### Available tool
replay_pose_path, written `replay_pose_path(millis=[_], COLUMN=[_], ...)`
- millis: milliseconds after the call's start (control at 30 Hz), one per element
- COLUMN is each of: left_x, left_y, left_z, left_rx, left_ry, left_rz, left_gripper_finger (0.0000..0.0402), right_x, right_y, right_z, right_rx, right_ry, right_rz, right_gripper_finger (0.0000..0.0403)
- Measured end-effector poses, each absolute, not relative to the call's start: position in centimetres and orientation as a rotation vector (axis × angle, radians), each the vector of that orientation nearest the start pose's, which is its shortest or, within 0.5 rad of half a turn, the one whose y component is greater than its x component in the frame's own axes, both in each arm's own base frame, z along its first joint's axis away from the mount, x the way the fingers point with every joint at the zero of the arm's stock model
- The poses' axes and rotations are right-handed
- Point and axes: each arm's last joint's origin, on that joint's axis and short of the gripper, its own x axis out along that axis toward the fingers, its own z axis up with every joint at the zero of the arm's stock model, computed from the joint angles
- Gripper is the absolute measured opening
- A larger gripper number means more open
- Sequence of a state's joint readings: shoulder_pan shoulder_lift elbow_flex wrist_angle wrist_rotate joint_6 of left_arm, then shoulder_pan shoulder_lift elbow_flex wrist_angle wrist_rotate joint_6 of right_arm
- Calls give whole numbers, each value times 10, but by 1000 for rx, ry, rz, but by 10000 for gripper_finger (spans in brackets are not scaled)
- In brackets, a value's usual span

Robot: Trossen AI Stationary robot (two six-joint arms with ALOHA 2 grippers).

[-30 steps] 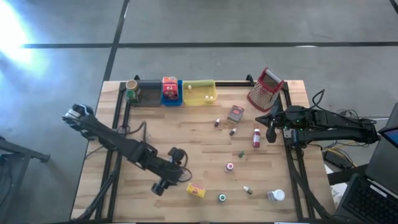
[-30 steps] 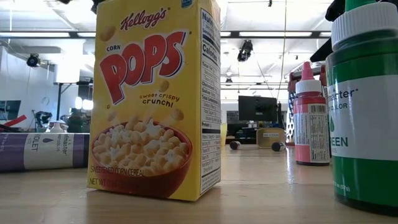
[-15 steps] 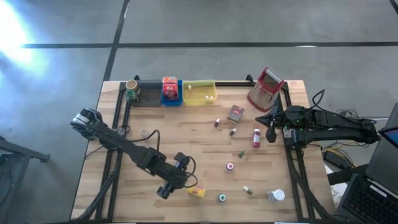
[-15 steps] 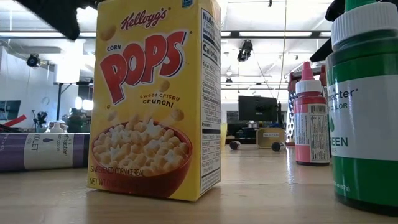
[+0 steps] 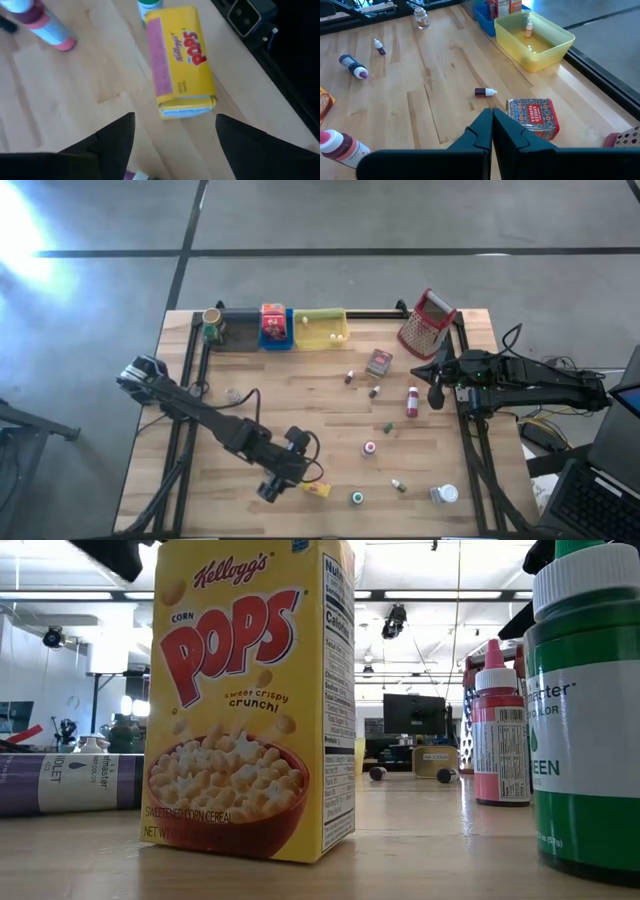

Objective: Pick & Place Kitchen Items
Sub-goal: Put the yellow cereal box into the blue bin

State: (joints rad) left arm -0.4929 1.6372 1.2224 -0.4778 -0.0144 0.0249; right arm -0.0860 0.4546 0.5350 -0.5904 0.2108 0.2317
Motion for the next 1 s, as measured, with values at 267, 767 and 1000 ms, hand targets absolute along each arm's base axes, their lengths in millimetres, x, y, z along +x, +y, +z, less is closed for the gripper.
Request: replay_pose_path(millis=[267,767,1000], left_x=[309,324,325], left_y=[-168,-163,-166], left_z=[243,227,227], left_rx=[208,235,212], left_ry=[870,867,851], left_rz=[-538,-493,-537], left_gripper_finger=[302,303,302], right_x=[105,105,105], right_y=[-15,-15,-15], right_z=[252,252,252], right_rx=[193,193,193], right_ry=[476,476,475], right_rz=[-348,-348,-348], right_gripper_finger=[8,8,8])
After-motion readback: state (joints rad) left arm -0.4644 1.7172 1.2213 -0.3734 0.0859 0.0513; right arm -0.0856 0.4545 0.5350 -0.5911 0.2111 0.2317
